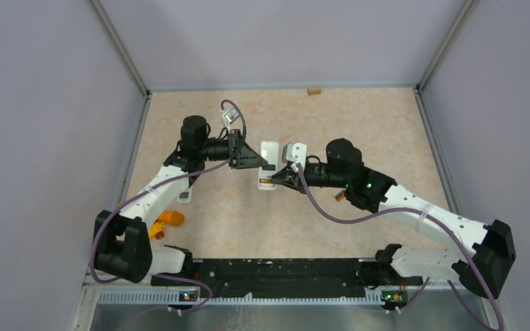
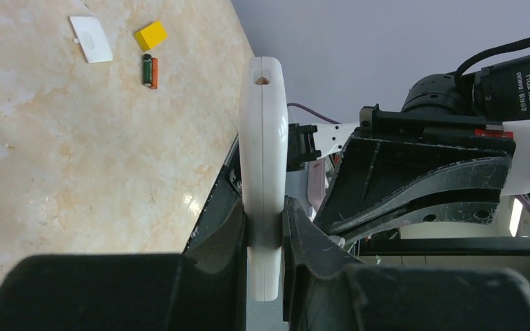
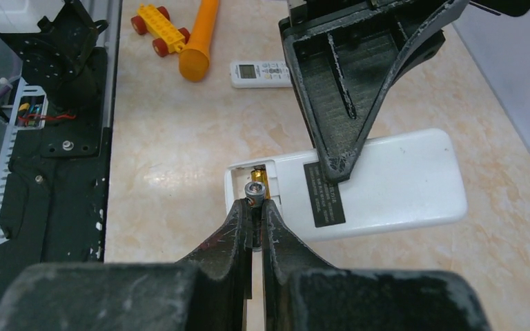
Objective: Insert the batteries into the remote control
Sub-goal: Load the battery into the remote control.
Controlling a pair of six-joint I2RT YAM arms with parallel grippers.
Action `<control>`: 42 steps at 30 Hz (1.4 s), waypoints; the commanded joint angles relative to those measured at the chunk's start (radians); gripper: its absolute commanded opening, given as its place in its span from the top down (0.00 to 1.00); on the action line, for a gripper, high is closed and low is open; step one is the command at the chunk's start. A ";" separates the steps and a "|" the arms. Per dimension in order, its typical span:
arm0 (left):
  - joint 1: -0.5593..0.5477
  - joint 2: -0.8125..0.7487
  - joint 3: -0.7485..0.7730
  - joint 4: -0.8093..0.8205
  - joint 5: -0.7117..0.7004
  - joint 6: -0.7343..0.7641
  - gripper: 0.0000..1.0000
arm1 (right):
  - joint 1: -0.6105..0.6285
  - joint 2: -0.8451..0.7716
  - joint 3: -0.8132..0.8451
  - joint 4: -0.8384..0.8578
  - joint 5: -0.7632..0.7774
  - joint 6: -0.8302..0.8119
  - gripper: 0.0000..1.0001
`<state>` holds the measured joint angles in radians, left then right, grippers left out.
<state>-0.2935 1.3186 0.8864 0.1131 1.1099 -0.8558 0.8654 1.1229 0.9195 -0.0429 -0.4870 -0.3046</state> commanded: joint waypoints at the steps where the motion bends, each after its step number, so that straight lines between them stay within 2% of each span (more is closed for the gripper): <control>1: -0.003 -0.003 0.039 0.051 0.047 -0.010 1.00 | 0.024 0.012 0.059 0.046 -0.058 -0.051 1.00; 19: -0.022 -0.013 0.050 0.063 0.074 -0.051 1.00 | 0.059 0.082 0.118 -0.100 -0.073 -0.176 1.00; 25: -0.024 -0.008 0.052 0.052 0.069 -0.042 1.00 | 0.062 0.098 0.151 -0.167 -0.060 -0.201 0.85; 35: -0.024 0.007 0.064 0.029 0.066 -0.021 1.00 | 0.065 0.153 0.206 -0.214 -0.016 -0.167 0.81; 42: -0.024 0.019 0.076 -0.003 0.054 0.002 1.00 | 0.067 0.133 0.214 -0.224 -0.016 -0.158 0.76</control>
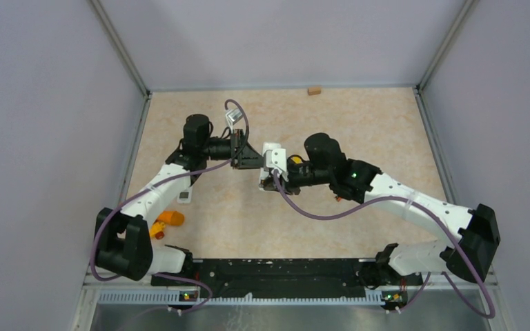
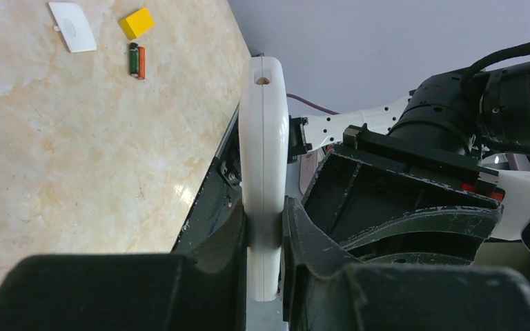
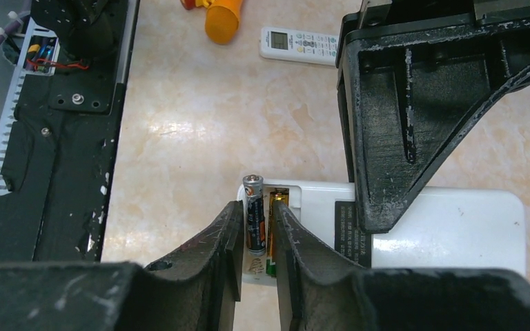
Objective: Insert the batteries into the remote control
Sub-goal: Load the battery into the remote control.
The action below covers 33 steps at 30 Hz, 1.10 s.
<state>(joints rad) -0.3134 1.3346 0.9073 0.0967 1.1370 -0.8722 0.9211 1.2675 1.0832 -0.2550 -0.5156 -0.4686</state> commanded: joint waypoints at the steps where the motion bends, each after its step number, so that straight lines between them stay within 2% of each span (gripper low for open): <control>1: -0.004 0.007 0.057 0.008 0.026 0.022 1.00 | 0.011 -0.018 0.052 -0.018 0.011 0.006 0.75; 3: -0.004 0.012 0.063 -0.008 0.022 0.033 1.00 | 0.010 -0.036 0.049 -0.031 0.007 0.013 0.72; 5: -0.004 0.019 0.069 -0.021 0.016 0.043 1.00 | 0.011 -0.058 0.043 -0.047 -0.016 0.016 0.58; 6: -0.003 0.024 0.070 -0.021 0.017 0.050 1.00 | 0.010 -0.071 0.037 -0.048 -0.023 0.028 0.48; 7: -0.003 0.031 0.074 -0.026 0.021 0.059 1.00 | 0.010 -0.084 0.029 -0.045 -0.030 0.040 0.34; 8: -0.002 0.040 0.080 -0.036 0.017 0.070 1.00 | 0.010 -0.097 0.020 -0.042 -0.035 0.051 0.26; 10: -0.002 0.056 0.097 -0.056 0.016 0.084 1.00 | 0.010 -0.123 0.001 -0.034 -0.035 0.079 0.12; 11: -0.001 0.063 0.101 -0.059 0.017 0.085 1.00 | 0.010 -0.133 -0.004 -0.036 -0.035 0.090 0.09; 15: -0.001 0.080 0.109 -0.060 0.005 0.082 1.00 | 0.010 -0.167 -0.015 -0.015 0.066 0.208 0.07; 18: -0.001 0.088 0.118 -0.046 -0.006 0.064 1.00 | 0.010 -0.159 0.004 -0.024 0.260 0.389 0.07; 22: -0.001 0.091 0.132 -0.043 -0.030 0.057 1.00 | 0.009 -0.112 0.080 -0.160 0.497 0.654 0.06; 23: -0.001 0.095 0.135 -0.043 -0.034 0.056 1.00 | 0.005 -0.121 0.075 -0.162 0.529 0.726 0.02; 28: -0.001 0.107 0.133 -0.003 -0.029 0.013 1.00 | -0.026 -0.179 -0.072 0.047 0.425 1.146 0.04; 31: -0.001 0.102 0.118 0.028 -0.023 -0.011 1.00 | -0.027 -0.179 -0.130 0.182 0.383 1.291 0.06; 33: -0.001 0.098 0.107 0.050 -0.014 -0.029 1.00 | -0.026 -0.179 -0.165 0.244 0.384 1.350 0.03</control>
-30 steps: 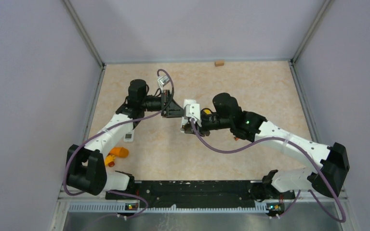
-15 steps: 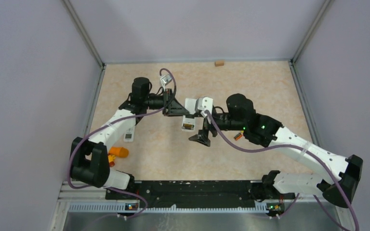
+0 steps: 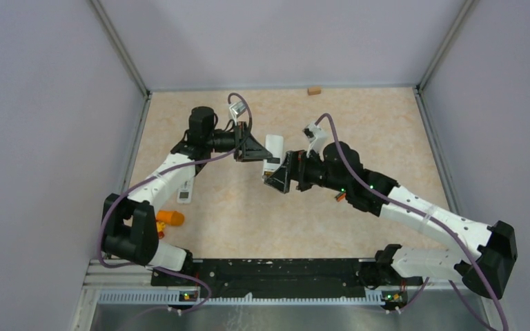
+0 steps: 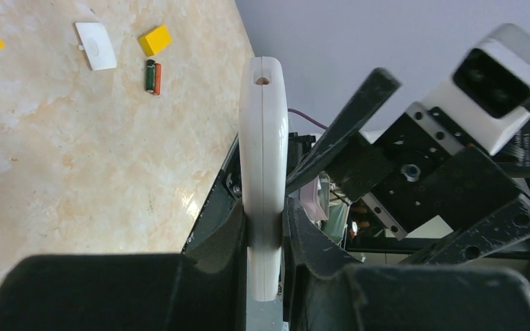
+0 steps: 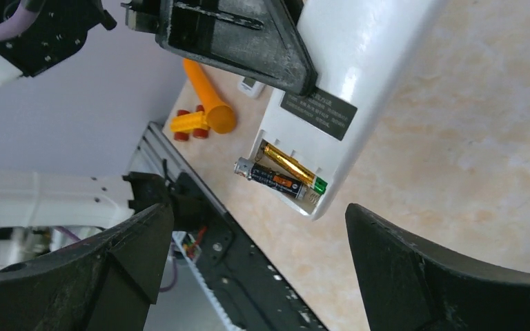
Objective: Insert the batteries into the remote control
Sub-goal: Load the battery into the remote control.
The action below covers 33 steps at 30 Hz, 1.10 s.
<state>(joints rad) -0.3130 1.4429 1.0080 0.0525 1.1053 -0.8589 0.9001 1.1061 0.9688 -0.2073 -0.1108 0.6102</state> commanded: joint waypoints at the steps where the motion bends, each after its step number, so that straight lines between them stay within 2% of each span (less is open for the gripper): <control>1: -0.001 -0.014 0.001 0.106 0.022 -0.051 1.00 | -0.005 -0.018 -0.070 0.233 -0.016 0.303 0.02; 9: -0.003 -0.038 -0.022 0.128 0.025 -0.070 1.00 | -0.006 0.017 -0.110 0.334 -0.001 0.398 0.03; 15: -0.003 -0.042 -0.023 0.132 0.028 -0.074 1.00 | -0.007 0.093 -0.039 0.255 -0.008 0.400 0.19; 27: -0.003 -0.049 -0.031 0.127 0.030 -0.078 1.00 | -0.015 0.109 -0.033 0.225 0.016 0.405 0.43; 33: -0.003 -0.049 -0.029 0.124 0.031 -0.076 1.00 | -0.022 0.109 -0.038 0.226 0.019 0.409 0.51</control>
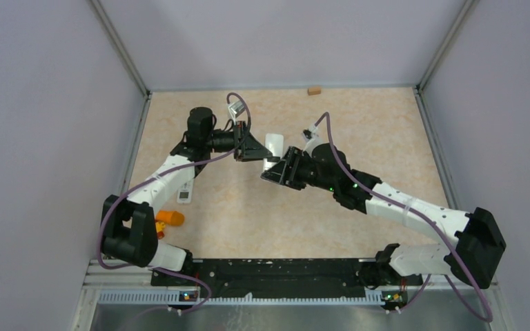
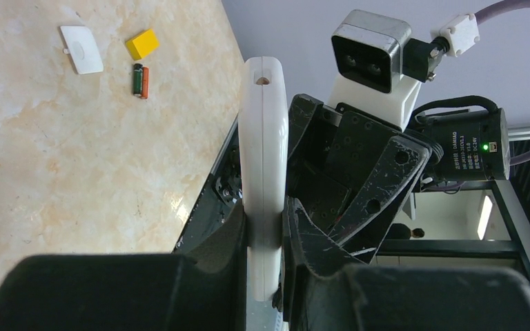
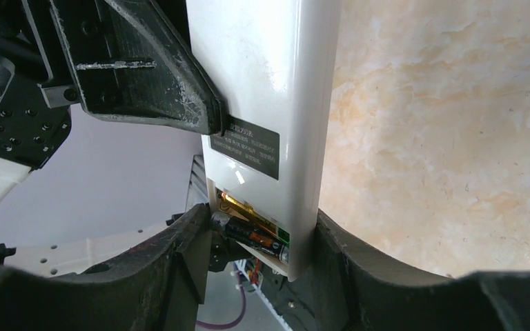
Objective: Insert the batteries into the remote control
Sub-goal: Load the battery into the remote control.
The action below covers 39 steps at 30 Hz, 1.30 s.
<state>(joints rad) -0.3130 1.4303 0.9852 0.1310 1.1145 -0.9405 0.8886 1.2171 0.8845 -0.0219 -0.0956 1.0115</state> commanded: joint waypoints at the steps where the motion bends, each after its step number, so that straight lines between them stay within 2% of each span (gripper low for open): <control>1: -0.003 -0.036 -0.006 0.045 0.022 0.006 1.00 | -0.011 -0.004 0.047 0.039 0.004 0.009 0.51; 3: -0.003 -0.036 -0.006 0.045 0.022 0.006 1.00 | -0.013 -0.004 0.047 0.038 0.001 0.008 0.49; 7: -0.002 -0.035 -0.005 0.045 0.020 0.008 1.00 | -0.017 -0.026 0.027 0.075 -0.011 0.000 0.26; 9: -0.003 -0.033 -0.006 0.045 0.021 0.010 1.00 | -0.021 -0.056 -0.006 0.116 -0.012 0.003 0.22; 12: -0.003 -0.030 -0.008 0.044 0.022 0.011 1.00 | -0.035 -0.081 -0.029 0.141 -0.033 0.010 0.22; 17: -0.003 -0.030 -0.008 0.042 0.017 0.009 1.00 | -0.046 -0.082 -0.044 0.145 -0.062 0.007 0.32; 20: -0.003 -0.033 -0.008 0.042 0.015 0.007 1.00 | -0.048 -0.072 -0.044 0.145 -0.076 -0.005 0.35; 33: -0.003 -0.040 -0.011 0.038 0.012 0.002 1.00 | -0.048 -0.025 0.001 0.116 -0.105 -0.063 0.31; 39: -0.003 -0.046 -0.012 0.033 0.013 0.006 1.00 | -0.048 -0.011 0.009 0.108 -0.099 -0.060 0.41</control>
<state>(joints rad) -0.3134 1.4288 0.9749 0.1337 1.1164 -0.9394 0.8478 1.2049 0.8345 0.0620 -0.1898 0.9649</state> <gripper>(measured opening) 0.202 0.611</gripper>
